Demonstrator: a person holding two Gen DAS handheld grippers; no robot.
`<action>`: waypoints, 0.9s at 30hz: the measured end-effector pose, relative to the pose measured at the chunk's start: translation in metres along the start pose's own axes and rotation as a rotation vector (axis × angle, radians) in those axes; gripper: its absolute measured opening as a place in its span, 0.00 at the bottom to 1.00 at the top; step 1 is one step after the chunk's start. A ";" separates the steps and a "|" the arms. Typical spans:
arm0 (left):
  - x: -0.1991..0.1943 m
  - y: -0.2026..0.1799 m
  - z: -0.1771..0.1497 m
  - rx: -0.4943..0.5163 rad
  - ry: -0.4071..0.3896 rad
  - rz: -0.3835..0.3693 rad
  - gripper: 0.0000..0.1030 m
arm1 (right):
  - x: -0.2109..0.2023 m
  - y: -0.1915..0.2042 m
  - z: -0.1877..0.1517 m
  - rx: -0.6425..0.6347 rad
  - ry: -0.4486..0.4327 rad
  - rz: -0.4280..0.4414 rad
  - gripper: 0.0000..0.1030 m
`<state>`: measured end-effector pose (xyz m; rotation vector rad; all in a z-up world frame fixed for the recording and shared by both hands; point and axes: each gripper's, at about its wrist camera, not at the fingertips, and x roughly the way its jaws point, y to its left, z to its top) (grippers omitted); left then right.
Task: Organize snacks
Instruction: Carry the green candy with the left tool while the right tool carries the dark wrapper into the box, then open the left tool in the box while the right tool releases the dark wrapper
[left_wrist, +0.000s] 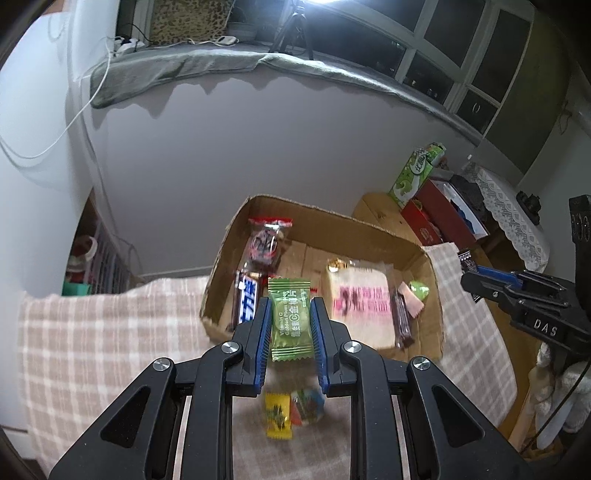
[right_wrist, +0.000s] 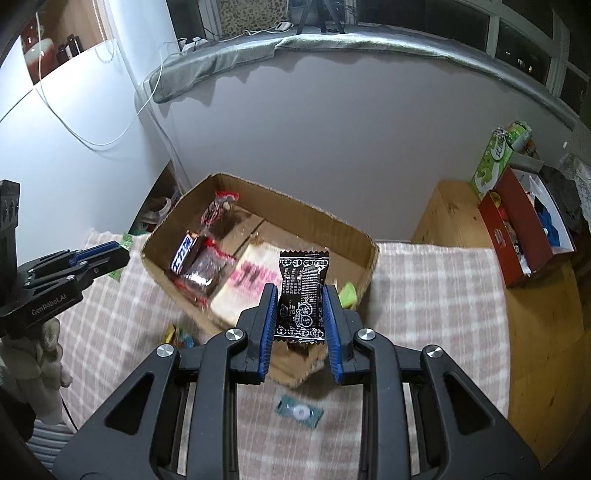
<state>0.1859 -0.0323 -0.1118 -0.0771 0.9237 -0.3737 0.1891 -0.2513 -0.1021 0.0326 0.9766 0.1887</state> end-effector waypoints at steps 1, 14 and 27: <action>0.002 -0.001 0.002 0.000 0.002 -0.002 0.19 | 0.004 0.001 0.003 -0.004 0.002 0.001 0.25; 0.044 -0.011 0.020 0.015 0.054 0.013 0.19 | 0.046 0.005 0.023 -0.020 0.054 0.015 0.25; 0.049 -0.013 0.025 0.026 0.077 0.030 0.49 | 0.056 0.000 0.022 -0.006 0.072 0.008 0.58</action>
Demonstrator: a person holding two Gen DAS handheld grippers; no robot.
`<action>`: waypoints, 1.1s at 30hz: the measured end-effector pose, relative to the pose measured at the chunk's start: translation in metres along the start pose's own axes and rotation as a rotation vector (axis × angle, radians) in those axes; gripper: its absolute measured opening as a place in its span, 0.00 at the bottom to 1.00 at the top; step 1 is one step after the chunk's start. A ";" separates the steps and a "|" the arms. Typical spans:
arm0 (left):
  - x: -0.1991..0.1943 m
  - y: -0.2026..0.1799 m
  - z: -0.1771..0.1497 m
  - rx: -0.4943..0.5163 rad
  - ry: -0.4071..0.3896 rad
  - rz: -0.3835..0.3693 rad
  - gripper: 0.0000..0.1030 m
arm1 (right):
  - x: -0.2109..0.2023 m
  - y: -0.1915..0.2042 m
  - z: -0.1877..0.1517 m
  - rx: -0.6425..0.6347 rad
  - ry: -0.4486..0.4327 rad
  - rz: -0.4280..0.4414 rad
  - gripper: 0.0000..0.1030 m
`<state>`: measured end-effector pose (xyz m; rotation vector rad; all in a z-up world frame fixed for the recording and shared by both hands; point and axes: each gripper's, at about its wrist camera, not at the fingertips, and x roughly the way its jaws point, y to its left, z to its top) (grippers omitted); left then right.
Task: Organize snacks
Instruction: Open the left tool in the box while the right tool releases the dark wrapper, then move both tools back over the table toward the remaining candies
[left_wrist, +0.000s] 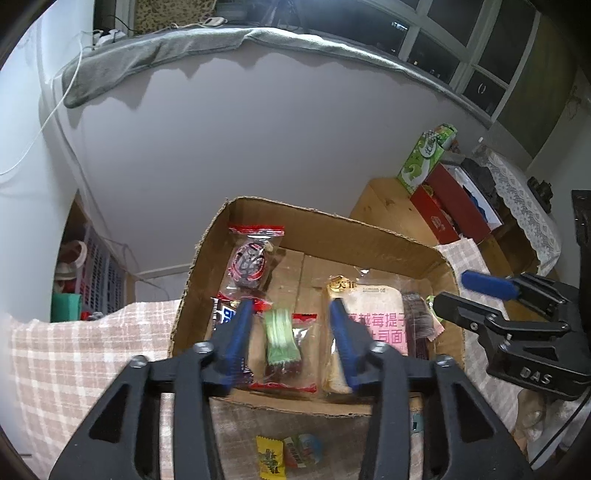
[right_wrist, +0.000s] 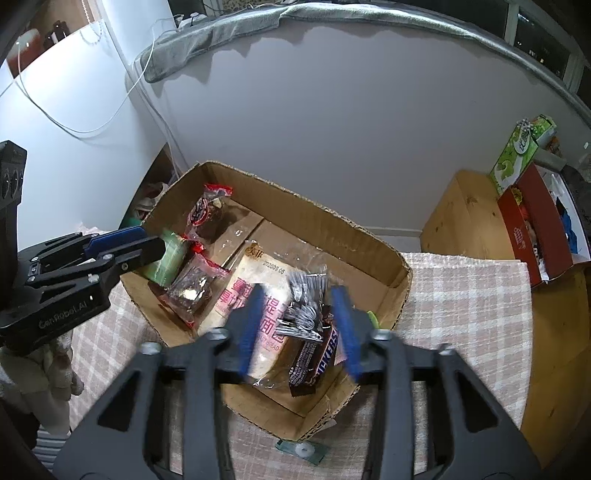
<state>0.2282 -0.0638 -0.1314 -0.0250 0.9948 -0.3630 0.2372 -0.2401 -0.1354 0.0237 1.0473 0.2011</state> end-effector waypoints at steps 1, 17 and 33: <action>0.000 0.001 0.000 -0.004 0.000 0.005 0.50 | -0.002 0.000 0.000 0.001 -0.009 -0.006 0.64; -0.021 0.010 -0.006 -0.016 -0.039 0.020 0.50 | -0.013 -0.003 -0.007 -0.003 -0.013 -0.017 0.67; -0.048 0.042 -0.058 -0.069 -0.015 0.029 0.50 | -0.046 -0.026 -0.049 0.069 -0.025 0.024 0.67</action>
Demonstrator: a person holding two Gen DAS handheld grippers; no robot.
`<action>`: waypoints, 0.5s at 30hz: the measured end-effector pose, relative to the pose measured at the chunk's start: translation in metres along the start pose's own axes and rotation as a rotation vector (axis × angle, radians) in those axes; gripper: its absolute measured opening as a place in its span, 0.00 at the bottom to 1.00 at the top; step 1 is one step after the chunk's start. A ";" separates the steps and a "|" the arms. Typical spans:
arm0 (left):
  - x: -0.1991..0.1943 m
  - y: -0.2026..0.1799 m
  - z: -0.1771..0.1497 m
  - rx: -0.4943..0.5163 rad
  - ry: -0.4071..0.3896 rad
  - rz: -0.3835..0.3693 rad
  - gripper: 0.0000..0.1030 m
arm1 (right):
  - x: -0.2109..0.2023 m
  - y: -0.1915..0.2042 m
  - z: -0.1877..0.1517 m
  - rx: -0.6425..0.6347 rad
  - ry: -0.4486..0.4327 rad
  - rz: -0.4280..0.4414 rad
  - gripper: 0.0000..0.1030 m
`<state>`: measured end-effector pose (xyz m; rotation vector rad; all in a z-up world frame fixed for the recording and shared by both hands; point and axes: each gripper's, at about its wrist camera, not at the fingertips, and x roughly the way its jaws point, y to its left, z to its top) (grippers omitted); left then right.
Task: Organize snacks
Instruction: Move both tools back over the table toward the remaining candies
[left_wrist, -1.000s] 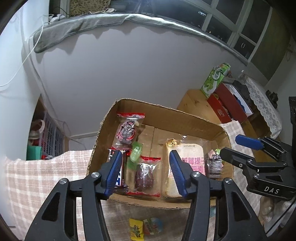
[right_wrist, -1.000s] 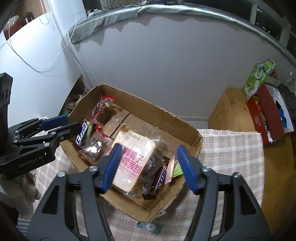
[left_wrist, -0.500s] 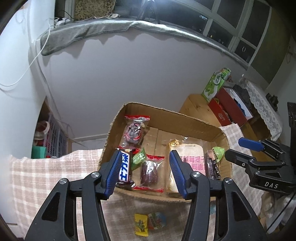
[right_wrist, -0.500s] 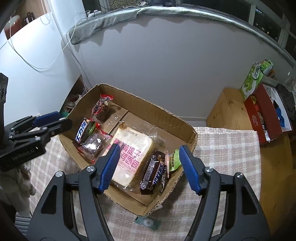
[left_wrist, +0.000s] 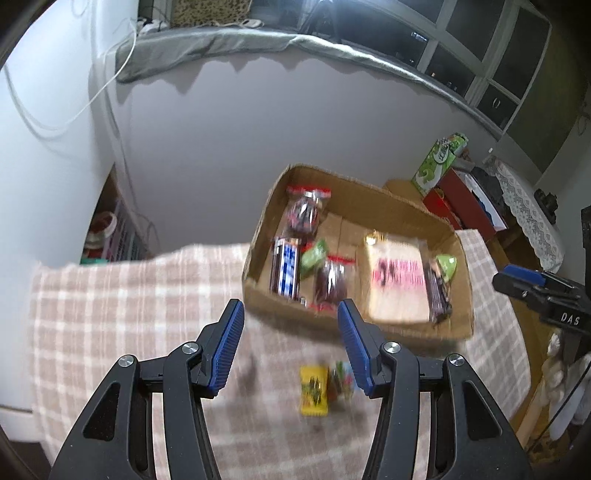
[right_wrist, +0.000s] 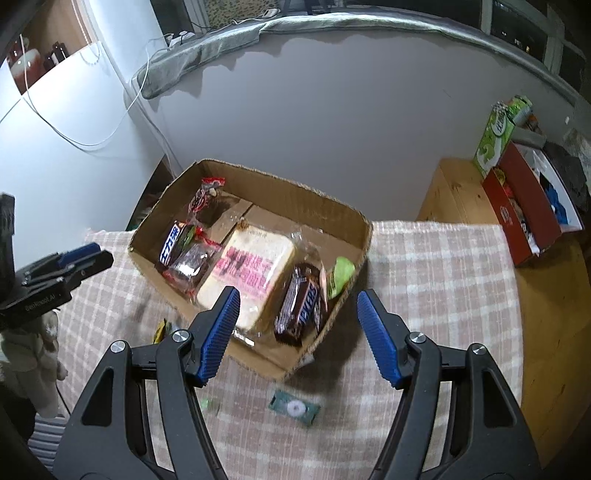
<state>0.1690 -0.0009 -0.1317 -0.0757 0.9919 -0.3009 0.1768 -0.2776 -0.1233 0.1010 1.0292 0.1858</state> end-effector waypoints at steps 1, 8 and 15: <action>-0.001 0.001 -0.006 -0.006 0.007 -0.006 0.50 | -0.003 -0.001 -0.004 0.001 -0.003 -0.003 0.67; -0.003 0.003 -0.040 -0.017 0.057 -0.037 0.50 | -0.008 -0.002 -0.039 -0.018 0.036 0.031 0.67; 0.005 0.002 -0.063 -0.018 0.102 -0.041 0.50 | 0.012 0.004 -0.066 -0.092 0.123 0.083 0.67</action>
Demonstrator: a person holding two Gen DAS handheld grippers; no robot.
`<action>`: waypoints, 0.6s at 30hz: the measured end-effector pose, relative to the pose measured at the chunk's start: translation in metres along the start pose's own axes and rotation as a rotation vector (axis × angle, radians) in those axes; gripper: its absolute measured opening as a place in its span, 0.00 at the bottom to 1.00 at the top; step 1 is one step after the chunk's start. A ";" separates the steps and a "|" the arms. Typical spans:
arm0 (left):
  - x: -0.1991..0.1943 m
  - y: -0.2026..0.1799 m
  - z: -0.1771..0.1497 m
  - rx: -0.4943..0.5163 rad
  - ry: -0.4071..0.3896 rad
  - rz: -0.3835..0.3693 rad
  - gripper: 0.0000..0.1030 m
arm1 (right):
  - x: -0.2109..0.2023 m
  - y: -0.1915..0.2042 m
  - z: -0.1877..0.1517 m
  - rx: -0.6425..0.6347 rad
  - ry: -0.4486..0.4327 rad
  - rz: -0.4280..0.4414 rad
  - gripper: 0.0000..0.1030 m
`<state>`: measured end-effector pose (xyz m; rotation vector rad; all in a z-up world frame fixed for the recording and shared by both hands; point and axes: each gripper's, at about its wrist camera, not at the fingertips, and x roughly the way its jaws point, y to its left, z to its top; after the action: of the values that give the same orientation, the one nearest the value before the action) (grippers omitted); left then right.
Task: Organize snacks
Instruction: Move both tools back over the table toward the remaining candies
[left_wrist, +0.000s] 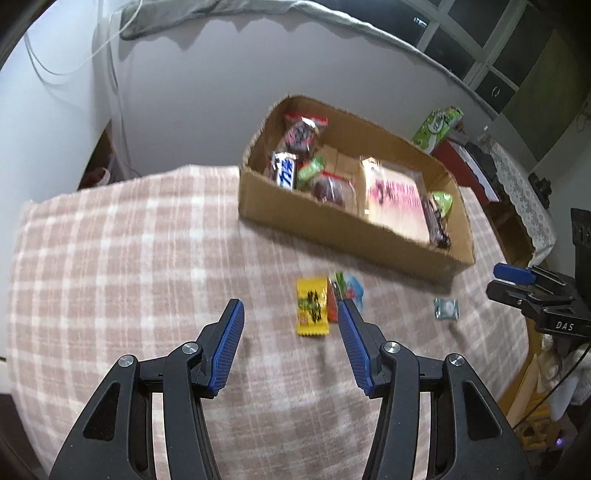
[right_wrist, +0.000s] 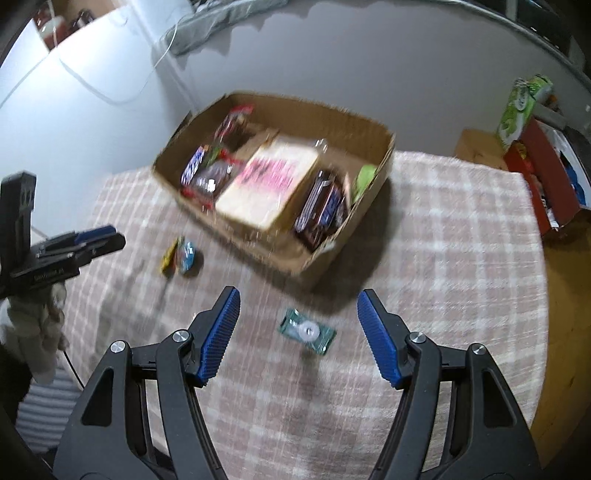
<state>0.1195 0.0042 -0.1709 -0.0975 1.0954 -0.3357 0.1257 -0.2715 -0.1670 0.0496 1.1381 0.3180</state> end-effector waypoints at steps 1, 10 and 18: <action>0.003 -0.001 -0.002 0.005 0.009 0.000 0.50 | 0.005 0.001 -0.002 -0.011 0.013 -0.001 0.67; 0.021 -0.005 -0.007 0.010 0.038 -0.016 0.50 | 0.032 0.002 -0.006 -0.095 0.073 -0.029 0.67; 0.028 -0.004 -0.006 0.021 0.046 -0.026 0.50 | 0.047 0.002 -0.006 -0.134 0.100 -0.034 0.66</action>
<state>0.1251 -0.0075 -0.1967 -0.0854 1.1365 -0.3743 0.1382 -0.2577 -0.2111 -0.1042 1.2130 0.3688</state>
